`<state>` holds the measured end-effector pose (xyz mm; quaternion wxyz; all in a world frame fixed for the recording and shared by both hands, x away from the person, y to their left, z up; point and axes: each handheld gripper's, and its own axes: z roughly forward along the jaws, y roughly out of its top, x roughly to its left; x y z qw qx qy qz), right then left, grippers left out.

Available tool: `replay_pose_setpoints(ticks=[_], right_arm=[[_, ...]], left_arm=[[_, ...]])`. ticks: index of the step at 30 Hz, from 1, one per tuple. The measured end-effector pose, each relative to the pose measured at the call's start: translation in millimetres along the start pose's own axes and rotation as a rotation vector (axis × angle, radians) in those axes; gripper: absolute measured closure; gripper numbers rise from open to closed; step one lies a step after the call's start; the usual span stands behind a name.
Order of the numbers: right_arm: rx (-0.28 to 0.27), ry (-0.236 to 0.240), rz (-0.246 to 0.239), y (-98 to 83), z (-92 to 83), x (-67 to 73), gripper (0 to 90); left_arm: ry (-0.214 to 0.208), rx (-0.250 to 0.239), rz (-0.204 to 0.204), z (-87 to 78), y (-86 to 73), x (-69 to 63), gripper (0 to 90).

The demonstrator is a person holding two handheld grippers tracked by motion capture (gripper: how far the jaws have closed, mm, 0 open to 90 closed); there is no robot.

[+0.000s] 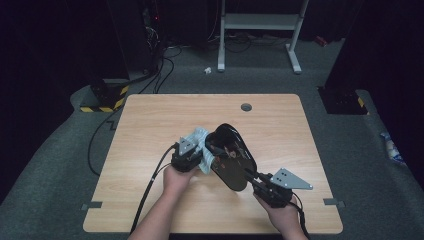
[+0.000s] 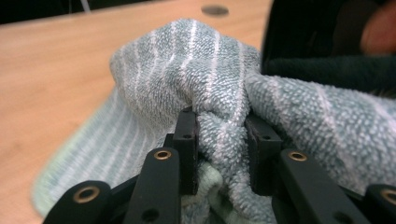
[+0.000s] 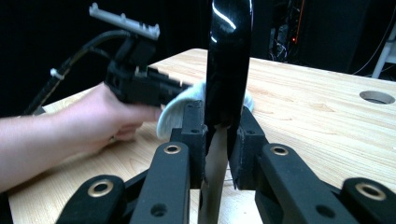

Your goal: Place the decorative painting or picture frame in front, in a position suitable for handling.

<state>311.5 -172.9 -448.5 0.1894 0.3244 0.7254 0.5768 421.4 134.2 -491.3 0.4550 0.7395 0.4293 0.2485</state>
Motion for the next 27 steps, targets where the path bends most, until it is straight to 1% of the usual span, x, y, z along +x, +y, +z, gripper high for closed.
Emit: replay_pose_setpoints(ticks=[1,2,3,7,12,14,16,19,22,25,27], right_arm=[[0.000,-0.001,0.001,0.1,0.0,-0.1,77.9],[0.001,-0.001,0.003,0.1,0.0,-0.3,77.9],[0.001,-0.002,0.004,0.1,0.0,-0.4,77.9],[0.002,-0.004,0.006,0.2,0.2,-0.5,77.9],[0.003,-0.005,0.012,0.1,-0.1,-1.1,77.9],[0.001,-0.005,0.011,-0.1,-0.1,-1.2,77.8],[0.001,-0.005,0.011,-0.2,-0.1,-1.2,77.8],[0.001,-0.005,0.011,-0.2,-0.1,-1.2,77.8],[0.001,-0.006,0.008,0.0,0.1,-0.5,77.8],[0.002,-0.007,0.008,0.1,0.2,0.1,77.8],[0.003,-0.007,0.009,0.2,0.1,-0.3,77.8]], left_arm=[[-0.002,-0.019,-0.010,-2.2,3.9,1.3,70.1],[-0.005,-0.027,-0.019,-4.4,8.5,2.7,70.1],[-0.004,-0.040,-0.020,-6.6,13.2,3.1,70.0],[0.003,-0.083,-0.001,-15.0,30.7,1.4,69.9],[-0.006,-0.136,0.018,-24.7,49.2,-3.9,69.9],[-0.017,-0.161,0.019,-29.1,56.6,-7.0,69.9],[-0.031,-0.182,0.030,-33.8,64.9,-10.8,69.9],[-0.068,-0.213,0.033,-41.1,78.7,-16.4,69.7],[-0.086,-0.249,0.056,-48.4,92.0,-24.1,69.7],[-0.088,-0.260,0.079,-50.7,102.0,-28.5,69.7],[-0.083,-0.243,0.096,-45.9,104.1,-28.0,69.7]])
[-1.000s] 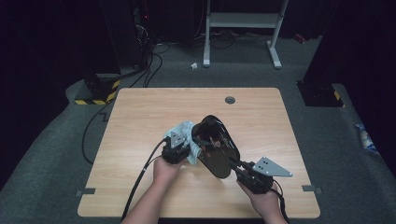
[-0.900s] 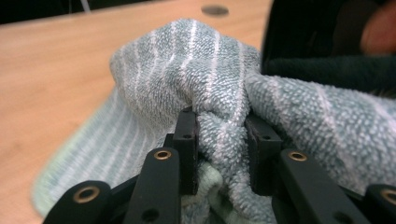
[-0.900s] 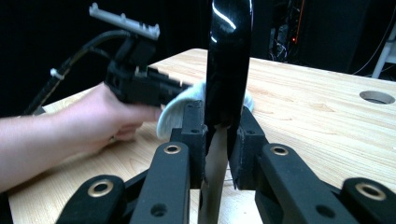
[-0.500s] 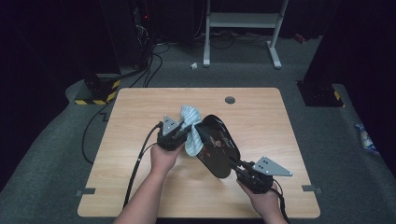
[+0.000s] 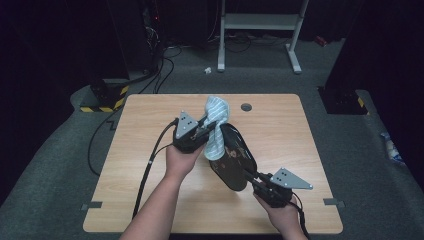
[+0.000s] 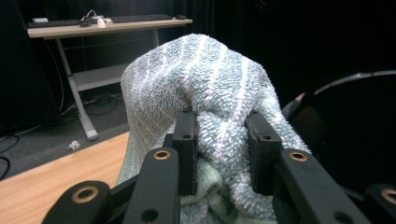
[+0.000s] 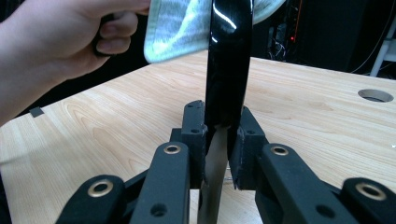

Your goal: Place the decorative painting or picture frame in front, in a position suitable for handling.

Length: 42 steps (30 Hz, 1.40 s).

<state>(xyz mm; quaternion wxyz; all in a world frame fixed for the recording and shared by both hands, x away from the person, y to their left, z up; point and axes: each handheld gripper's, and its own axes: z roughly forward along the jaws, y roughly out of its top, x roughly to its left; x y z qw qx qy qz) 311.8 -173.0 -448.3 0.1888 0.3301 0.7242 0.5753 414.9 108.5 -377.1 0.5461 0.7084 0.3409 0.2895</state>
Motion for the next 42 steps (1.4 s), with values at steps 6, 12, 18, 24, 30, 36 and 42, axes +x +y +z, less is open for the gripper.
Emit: replay_pose_setpoints(ticks=[6,12,18,24,30,36,42], right_arm=[[0.004,-0.002,0.004,0.1,-0.6,-0.3,77.4],[0.002,0.000,0.003,-0.1,-0.4,-0.4,77.5],[0.000,0.001,-0.001,0.1,0.0,0.8,77.5],[-0.002,0.002,0.000,0.4,0.6,0.7,77.2],[-0.004,0.003,0.007,-0.3,0.1,-0.7,76.9],[-0.007,0.002,0.007,-1.0,-0.2,-0.5,77.2],[-0.010,-0.002,0.005,-0.7,-0.5,-0.1,77.7]], left_arm=[[-0.006,0.056,-0.022,14.4,-12.4,11.0,69.7],[0.025,0.081,-0.039,15.5,-31.3,17.2,69.9],[0.054,0.132,-0.044,18.0,-50.5,24.4,70.2],[0.047,0.193,-0.052,25.5,-70.8,31.6,70.3],[0.031,0.220,-0.081,30.1,-90.3,31.3,70.4],[0.020,0.273,-0.076,30.6,-114.1,25.8,70.4],[0.019,0.317,-0.051,28.8,-131.0,16.5,70.4]])
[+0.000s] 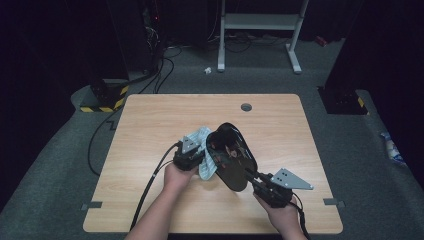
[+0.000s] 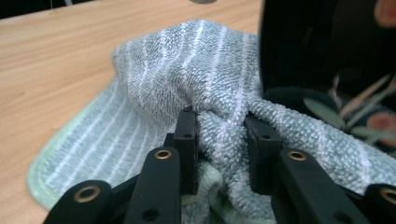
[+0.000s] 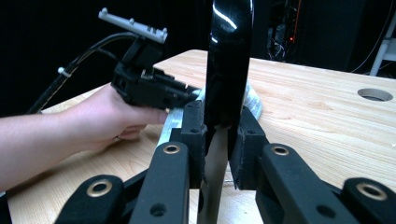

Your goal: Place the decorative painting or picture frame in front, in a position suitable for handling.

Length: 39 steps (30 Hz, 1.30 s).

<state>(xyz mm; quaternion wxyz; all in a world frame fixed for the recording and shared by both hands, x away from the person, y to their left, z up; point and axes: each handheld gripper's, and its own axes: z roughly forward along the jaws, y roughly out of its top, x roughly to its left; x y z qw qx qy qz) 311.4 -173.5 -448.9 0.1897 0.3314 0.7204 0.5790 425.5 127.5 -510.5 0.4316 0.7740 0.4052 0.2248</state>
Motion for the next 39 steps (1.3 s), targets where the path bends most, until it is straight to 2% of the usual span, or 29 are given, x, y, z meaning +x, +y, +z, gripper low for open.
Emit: replay_pose_setpoints(ticks=[4,9,11,17,24,30,34,39], right_arm=[[-0.004,-0.001,-0.005,0.3,0.5,1.4,77.8],[-0.006,-0.005,-0.008,0.1,0.7,2.2,77.8],[-0.005,-0.008,-0.009,0.0,0.5,2.5,77.8],[-0.005,-0.015,-0.013,-0.3,-0.1,3.6,78.0],[-0.009,-0.025,-0.005,-0.9,-0.7,3.7,78.0],[-0.020,-0.035,0.008,-1.0,0.5,3.1,77.8],[-0.023,-0.044,0.015,-0.6,0.9,2.5,77.8],[-0.033,-0.061,0.029,-0.9,3.6,2.9,77.9]], left_arm=[[0.017,0.036,0.048,1.3,-8.8,-7.7,70.4],[0.050,0.043,0.100,-1.0,-16.1,-16.3,70.3],[0.061,0.038,0.109,-2.0,-17.5,-18.9,70.3],[0.041,0.021,0.041,-7.5,-16.5,-13.1,69.9],[0.050,-0.024,0.017,-26.7,-16.2,-3.9,68.6],[0.084,-0.044,-0.009,-50.2,-30.0,9.0,67.9],[0.112,-0.029,0.007,-66.1,-40.2,14.1,66.4],[0.136,-0.038,-0.006,-78.9,-54.1,19.9,66.5]])
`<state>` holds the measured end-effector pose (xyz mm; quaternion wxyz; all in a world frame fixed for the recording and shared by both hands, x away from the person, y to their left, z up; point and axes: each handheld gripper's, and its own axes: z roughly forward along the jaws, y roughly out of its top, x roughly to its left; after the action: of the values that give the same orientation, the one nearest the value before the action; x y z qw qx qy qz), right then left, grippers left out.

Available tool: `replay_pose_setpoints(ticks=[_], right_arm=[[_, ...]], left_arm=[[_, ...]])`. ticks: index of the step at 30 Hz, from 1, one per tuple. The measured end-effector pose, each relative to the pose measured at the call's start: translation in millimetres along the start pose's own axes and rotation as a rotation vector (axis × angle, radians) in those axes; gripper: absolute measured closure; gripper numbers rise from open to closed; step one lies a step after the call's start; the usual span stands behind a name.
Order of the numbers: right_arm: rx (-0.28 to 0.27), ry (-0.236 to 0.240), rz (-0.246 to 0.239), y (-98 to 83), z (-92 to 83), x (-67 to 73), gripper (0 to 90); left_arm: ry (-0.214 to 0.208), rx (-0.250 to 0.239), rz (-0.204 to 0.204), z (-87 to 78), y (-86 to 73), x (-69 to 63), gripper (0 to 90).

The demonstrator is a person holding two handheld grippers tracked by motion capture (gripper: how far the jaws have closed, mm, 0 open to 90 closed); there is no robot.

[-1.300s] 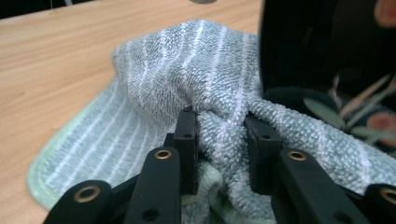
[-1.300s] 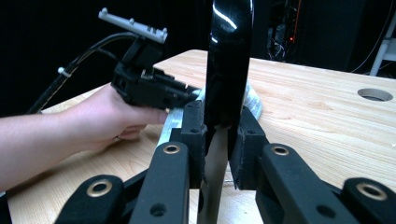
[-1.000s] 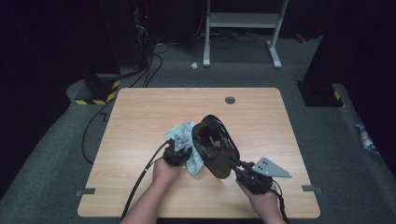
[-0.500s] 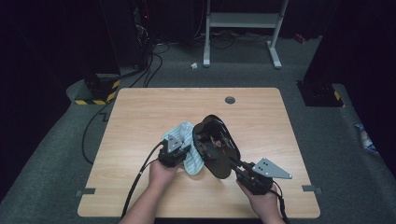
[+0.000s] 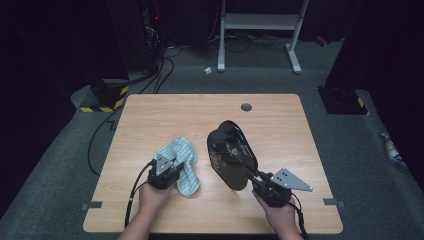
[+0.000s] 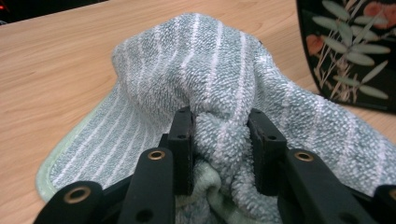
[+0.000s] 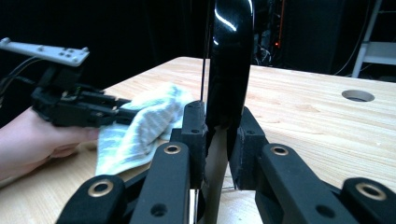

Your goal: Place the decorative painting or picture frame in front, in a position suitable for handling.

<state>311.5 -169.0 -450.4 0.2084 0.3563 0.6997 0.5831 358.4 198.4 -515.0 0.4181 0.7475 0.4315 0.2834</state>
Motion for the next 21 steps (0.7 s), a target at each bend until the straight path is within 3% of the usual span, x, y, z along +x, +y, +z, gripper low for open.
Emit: replay_pose_setpoints(ticks=[8,13,21], right_arm=[[-0.012,-0.044,0.008,2.5,9.9,2.4,77.7],[-0.022,-0.077,0.007,3.3,20.5,0.3,77.6],[-0.033,-0.144,0.006,7.4,36.7,-4.7,77.0]], left_arm=[[-0.018,-0.030,-0.003,-0.3,-10.9,1.0,65.2],[-0.028,-0.032,0.037,-1.9,-11.5,-2.8,64.4],[-0.041,-0.035,0.024,-1.4,-11.3,-1.3,64.1]])
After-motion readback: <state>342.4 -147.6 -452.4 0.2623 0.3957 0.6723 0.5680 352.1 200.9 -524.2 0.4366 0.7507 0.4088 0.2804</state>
